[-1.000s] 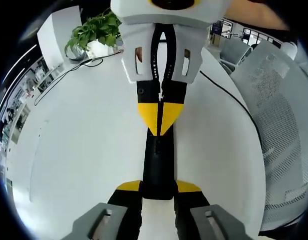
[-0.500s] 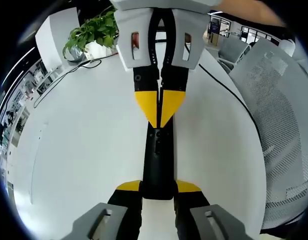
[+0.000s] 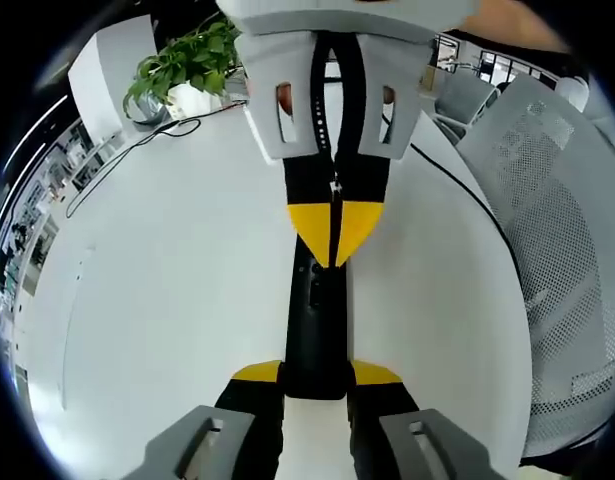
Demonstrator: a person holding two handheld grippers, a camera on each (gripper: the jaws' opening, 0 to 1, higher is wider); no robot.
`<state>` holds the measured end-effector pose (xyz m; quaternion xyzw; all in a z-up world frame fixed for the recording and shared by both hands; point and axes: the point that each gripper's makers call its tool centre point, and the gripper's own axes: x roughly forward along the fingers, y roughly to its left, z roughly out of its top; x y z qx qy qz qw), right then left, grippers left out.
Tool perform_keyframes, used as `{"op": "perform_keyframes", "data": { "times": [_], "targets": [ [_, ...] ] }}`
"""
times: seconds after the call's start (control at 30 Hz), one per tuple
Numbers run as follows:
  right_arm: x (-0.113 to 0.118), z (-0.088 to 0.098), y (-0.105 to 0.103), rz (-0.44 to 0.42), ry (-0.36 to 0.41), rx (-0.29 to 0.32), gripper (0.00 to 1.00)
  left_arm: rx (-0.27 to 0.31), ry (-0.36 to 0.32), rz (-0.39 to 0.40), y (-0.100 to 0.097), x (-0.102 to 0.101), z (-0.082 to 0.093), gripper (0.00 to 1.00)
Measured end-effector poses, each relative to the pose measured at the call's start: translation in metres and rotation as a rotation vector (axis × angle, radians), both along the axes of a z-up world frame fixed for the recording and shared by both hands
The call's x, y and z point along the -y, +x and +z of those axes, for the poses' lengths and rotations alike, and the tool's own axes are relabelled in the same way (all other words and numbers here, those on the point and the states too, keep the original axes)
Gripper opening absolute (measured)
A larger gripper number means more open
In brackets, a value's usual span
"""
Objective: Press the specified remote control buttons in sequence, fully releasing each button before pressing the next.
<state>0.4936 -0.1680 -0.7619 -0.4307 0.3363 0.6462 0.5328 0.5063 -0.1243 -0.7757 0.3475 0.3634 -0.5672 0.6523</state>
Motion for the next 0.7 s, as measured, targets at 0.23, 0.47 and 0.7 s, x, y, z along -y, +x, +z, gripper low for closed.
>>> {"op": "perform_keyframes", "data": {
  "times": [0.23, 0.47, 0.7],
  "targets": [
    [0.0016, -0.0052, 0.0013, 0.008, -0.012, -0.002, 0.0, 0.0, 0.001, 0.0, -0.0006, -0.0002, 0.0001, 0.23],
    [0.0018, -0.0053, 0.0022, 0.01, -0.015, -0.003, 0.0, -0.001, 0.001, 0.001, -0.0007, -0.0002, 0.0002, 0.23],
    [0.0016, -0.0073, 0.0024, 0.023, -0.032, 0.001, 0.0, -0.001, -0.002, 0.003, -0.0003, 0.0, 0.0003, 0.23]
  ]
}}
